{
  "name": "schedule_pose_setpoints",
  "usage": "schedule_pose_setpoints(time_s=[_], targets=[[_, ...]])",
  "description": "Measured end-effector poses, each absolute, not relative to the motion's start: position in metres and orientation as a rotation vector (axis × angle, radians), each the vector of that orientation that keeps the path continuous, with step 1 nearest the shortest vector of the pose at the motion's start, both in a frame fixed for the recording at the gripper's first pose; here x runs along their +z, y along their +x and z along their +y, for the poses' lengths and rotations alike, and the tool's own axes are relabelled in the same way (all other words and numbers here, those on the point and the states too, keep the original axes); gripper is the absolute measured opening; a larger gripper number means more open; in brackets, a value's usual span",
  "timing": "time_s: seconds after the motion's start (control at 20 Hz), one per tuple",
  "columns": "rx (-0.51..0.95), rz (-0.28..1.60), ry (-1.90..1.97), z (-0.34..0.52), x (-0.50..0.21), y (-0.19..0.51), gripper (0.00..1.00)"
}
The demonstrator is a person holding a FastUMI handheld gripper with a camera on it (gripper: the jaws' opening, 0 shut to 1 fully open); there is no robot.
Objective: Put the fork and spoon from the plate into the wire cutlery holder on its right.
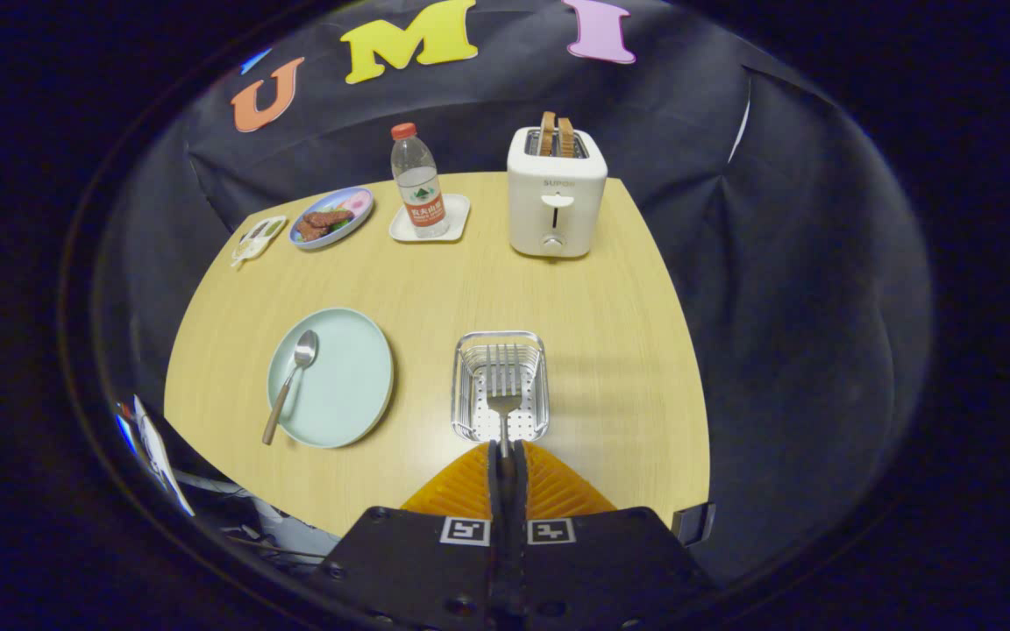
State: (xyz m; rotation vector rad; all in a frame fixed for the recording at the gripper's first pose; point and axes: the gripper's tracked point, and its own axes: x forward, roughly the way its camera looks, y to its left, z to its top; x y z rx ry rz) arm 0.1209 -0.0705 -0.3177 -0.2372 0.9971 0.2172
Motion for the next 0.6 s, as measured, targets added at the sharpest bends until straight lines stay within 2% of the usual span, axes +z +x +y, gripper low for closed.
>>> schedule_pose_setpoints(time_s=[0.55,0.6], targets=[[0.204,1.217,-0.253,-0.055,-0.33,0.13,0.01],[0.197,1.233,-0.251,-0.055,-0.331,0.131,0.03]])
